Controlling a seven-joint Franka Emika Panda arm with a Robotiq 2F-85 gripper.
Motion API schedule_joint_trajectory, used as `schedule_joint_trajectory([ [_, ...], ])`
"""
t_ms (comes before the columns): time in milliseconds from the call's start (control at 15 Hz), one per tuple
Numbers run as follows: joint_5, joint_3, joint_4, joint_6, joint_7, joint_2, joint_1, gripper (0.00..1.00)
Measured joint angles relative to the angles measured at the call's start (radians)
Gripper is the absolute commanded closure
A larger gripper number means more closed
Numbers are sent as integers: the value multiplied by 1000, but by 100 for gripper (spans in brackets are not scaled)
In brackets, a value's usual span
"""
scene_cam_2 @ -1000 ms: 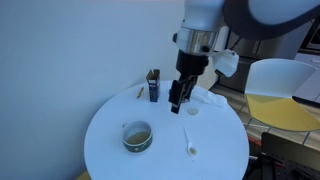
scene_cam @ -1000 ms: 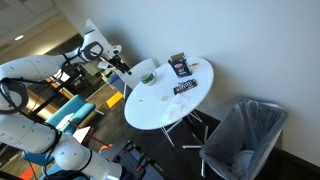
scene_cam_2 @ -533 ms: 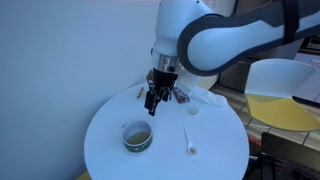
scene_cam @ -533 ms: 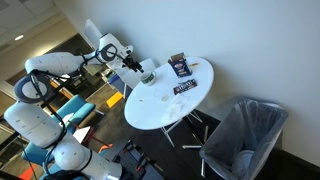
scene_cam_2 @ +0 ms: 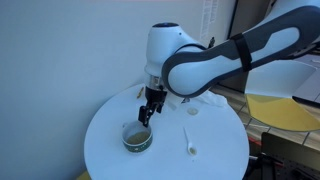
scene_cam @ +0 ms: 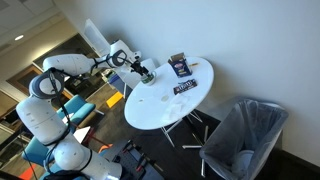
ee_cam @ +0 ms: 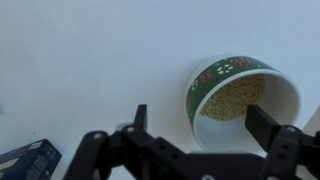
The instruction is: Move the cup to the right of the table
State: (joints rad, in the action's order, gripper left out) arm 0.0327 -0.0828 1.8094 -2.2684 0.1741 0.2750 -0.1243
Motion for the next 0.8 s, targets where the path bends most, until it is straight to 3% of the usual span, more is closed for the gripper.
schedule_joint_trajectory([
  [533, 32, -4, 0, -85, 3, 48, -2, 0],
  [600, 32, -3, 0, -86, 10, 54, -2, 6],
  [667, 32, -2, 0, -86, 14, 59, -2, 22],
  [800, 31, 2, 0, -86, 24, 69, -2, 41],
])
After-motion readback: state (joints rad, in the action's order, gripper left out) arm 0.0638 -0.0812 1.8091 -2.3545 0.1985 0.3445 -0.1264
